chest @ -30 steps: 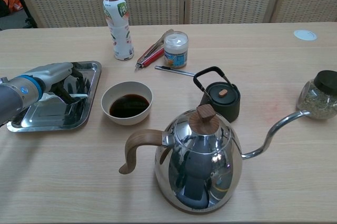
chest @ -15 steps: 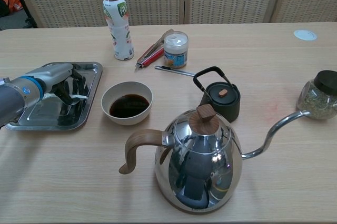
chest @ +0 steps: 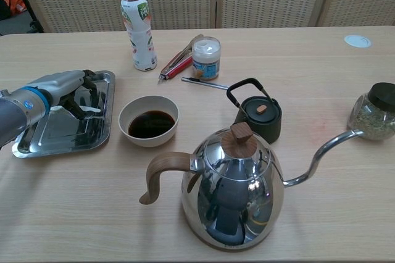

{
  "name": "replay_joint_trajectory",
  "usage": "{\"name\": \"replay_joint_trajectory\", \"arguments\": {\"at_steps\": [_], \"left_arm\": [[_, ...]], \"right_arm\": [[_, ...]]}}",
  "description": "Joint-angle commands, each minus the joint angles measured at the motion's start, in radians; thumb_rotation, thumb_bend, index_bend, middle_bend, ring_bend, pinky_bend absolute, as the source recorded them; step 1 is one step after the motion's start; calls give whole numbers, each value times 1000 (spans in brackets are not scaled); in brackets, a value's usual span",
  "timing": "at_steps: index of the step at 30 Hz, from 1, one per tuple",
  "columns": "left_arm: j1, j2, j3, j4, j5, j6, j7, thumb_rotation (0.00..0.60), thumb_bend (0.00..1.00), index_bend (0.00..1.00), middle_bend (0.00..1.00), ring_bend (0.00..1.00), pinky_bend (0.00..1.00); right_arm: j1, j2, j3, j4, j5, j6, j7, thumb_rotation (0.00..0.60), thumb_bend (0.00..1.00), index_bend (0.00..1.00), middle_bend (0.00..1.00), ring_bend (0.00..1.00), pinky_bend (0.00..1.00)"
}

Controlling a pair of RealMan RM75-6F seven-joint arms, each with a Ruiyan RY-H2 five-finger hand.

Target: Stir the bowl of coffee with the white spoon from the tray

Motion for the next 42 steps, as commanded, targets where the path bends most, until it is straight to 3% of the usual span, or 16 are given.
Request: {"name": "replay_joint_trajectory", "arguments": {"at_steps": [1, 8, 14, 18, 20, 24, 28, 36, 42], "left_arm": [[17, 27, 0, -39, 40, 36, -29, 600, 427, 641, 0, 0, 0], [57, 117, -8, -170, 107, 86, -116, 600, 425, 641, 0, 0, 0], [112, 216, 5, -329, 234, 124, -307, 600, 424, 642, 0, 0, 0], [151, 280, -6, -442, 307, 103, -561, 600, 424, 642, 0, 0, 0], [166, 314, -13, -499, 372, 75, -770, 600, 424, 647, 0, 0, 0], [161, 334, 10, -470, 527, 42, -1127, 600, 436, 673, 0, 0, 0], [143, 285, 23, -397, 613, 86, -1338, 600, 442, 677, 0, 0, 0], [100, 187, 46, -310, 648, 119, -1465, 600, 443, 685, 0, 0, 0], [70, 121, 50, -264, 644, 121, -1491, 600, 439, 698, 0, 0, 0]], "right_arm": [[0, 0, 0, 0, 1, -1, -1, 600, 0, 0, 0, 0, 0], [1, -1, -5, -6, -7, -1, -5, 600, 0, 0, 0, 0, 0], [1, -4, -8, -8, -10, 0, -11, 600, 0, 0, 0, 0, 0], [1, -5, -10, -10, -11, -2, -14, 600, 0, 0, 0, 0, 0], [2, -6, -12, -11, -10, -6, -19, 600, 0, 0, 0, 0, 0], [2, -9, -15, -15, -15, -4, -26, 600, 0, 0, 0, 0, 0], [2, -12, -16, -15, -16, -4, -31, 600, 0, 0, 0, 0, 0], [6, -17, -15, -3, -9, -14, -22, 600, 0, 0, 0, 0, 0], [7, -14, -15, -2, -9, -16, -11, 600, 0, 0, 0, 0, 0]]}}
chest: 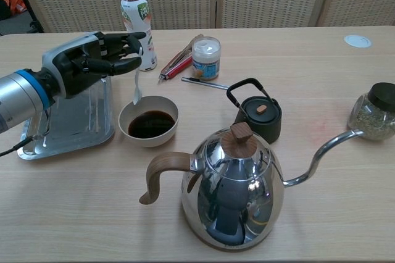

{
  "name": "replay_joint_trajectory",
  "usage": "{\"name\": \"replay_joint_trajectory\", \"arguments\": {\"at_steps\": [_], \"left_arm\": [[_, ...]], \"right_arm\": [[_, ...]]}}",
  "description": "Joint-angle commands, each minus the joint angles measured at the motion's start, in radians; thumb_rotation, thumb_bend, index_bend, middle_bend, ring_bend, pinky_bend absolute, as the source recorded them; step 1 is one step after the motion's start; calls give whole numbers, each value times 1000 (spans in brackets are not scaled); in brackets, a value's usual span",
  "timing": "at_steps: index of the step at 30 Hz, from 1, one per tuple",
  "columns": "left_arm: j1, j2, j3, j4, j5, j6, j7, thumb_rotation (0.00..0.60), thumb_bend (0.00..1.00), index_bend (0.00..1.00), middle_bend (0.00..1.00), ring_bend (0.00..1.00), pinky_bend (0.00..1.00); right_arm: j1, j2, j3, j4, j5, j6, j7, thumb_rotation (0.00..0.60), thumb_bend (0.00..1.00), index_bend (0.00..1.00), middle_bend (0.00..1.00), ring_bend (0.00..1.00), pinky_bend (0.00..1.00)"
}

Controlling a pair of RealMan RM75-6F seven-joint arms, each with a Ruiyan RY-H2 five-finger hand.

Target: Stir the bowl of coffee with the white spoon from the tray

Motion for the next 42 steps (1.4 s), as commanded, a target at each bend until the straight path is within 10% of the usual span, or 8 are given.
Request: {"name": "replay_joint_trajectory", "arguments": {"at_steps": [1, 42], "left_arm": [[-21, -47, 0, 37, -11, 4, -12, 600, 438, 702, 0, 0, 0], [-83, -324, 26, 344, -52, 5, -107, 600, 452, 733, 0, 0, 0]], "right_arm": [[0, 2, 2, 0, 1, 0, 5, 600, 0, 0, 0, 0, 0], [9, 9, 9, 17, 21, -26, 51, 600, 0, 0, 0, 0, 0]]}}
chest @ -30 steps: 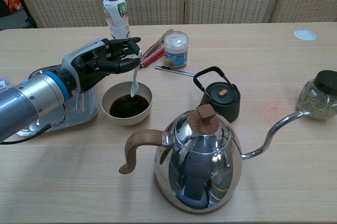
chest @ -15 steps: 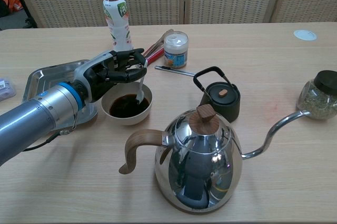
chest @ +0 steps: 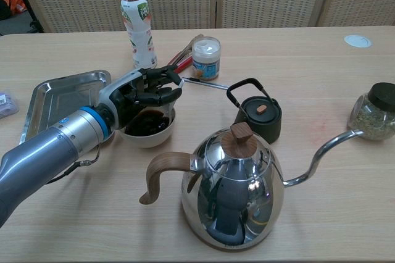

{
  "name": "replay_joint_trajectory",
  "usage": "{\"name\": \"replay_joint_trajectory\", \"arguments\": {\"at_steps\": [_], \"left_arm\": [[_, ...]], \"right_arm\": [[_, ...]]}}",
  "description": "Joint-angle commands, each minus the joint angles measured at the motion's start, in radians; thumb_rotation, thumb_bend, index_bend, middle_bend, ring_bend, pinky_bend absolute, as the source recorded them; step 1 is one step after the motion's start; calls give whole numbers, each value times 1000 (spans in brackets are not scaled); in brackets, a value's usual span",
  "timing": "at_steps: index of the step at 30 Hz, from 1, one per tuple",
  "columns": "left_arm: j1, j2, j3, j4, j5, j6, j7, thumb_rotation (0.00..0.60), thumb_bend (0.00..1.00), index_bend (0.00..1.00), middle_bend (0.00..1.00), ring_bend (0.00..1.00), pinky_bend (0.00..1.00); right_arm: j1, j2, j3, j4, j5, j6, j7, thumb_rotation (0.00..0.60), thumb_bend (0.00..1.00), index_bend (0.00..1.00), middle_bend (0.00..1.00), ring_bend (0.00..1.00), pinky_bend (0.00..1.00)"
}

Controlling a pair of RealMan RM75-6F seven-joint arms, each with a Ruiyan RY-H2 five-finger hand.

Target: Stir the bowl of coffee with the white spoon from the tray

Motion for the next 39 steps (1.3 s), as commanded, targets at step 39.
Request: {"name": "replay_joint_trajectory", "arguments": {"at_steps": [39], "left_arm": [[94, 110, 48, -122, 17, 108, -53, 600, 473, 733, 0, 0, 0]], "right_arm": [[-3, 9, 1, -13, -6, 12, 3, 600, 0, 0, 0, 0, 0]]}}
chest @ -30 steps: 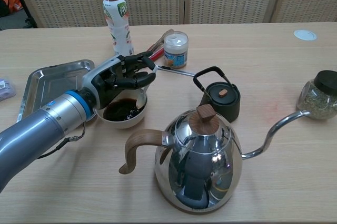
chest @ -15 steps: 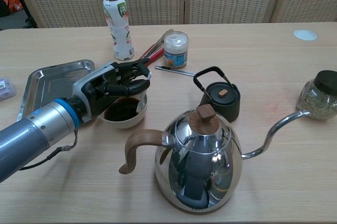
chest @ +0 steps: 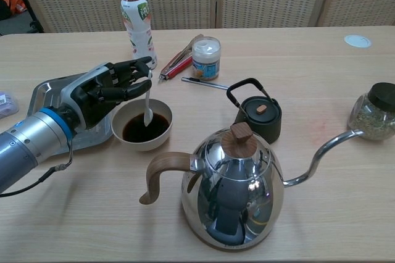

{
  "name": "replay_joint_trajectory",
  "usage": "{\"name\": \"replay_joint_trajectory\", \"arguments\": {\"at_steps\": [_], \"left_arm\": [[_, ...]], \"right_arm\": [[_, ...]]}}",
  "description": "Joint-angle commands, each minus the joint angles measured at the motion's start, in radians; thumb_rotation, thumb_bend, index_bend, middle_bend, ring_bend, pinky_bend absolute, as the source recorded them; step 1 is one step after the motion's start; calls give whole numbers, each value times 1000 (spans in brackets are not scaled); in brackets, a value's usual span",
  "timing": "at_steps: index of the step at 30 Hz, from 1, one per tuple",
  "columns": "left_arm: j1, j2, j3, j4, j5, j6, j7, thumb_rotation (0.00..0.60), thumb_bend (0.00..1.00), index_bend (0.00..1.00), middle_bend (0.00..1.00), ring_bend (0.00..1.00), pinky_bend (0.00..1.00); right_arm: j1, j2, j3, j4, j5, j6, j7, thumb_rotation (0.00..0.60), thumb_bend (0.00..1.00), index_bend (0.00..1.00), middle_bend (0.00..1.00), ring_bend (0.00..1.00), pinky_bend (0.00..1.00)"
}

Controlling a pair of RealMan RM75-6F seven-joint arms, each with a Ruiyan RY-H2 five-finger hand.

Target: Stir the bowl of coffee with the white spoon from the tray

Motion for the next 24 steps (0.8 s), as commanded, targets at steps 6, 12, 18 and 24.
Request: {"name": "replay_joint_trajectory", "arguments": {"at_steps": [6, 12, 18, 24], "left_arm": [[-31, -27, -30, 43, -13, -28, 15, 600, 475, 733, 0, 0, 0], [-63, -59, -37, 45, -4, -45, 49, 600, 475, 733, 0, 0, 0], [-49, -64, -7, 21, 8, -43, 32, 600, 476, 733, 0, 0, 0], [-3, -35, 33, -14, 34, 13, -24, 600, 478, 733, 0, 0, 0]], "right_arm": [[2, 2, 0, 0, 2, -7, 7, 600, 0, 0, 0, 0, 0], [2, 3, 2, 3, 5, -6, 8, 600, 0, 0, 0, 0, 0], [2, 1, -1, 2, 0, -6, 3, 600, 0, 0, 0, 0, 0], [2, 1, -6, -5, -11, -2, 2, 600, 0, 0, 0, 0, 0]]}}
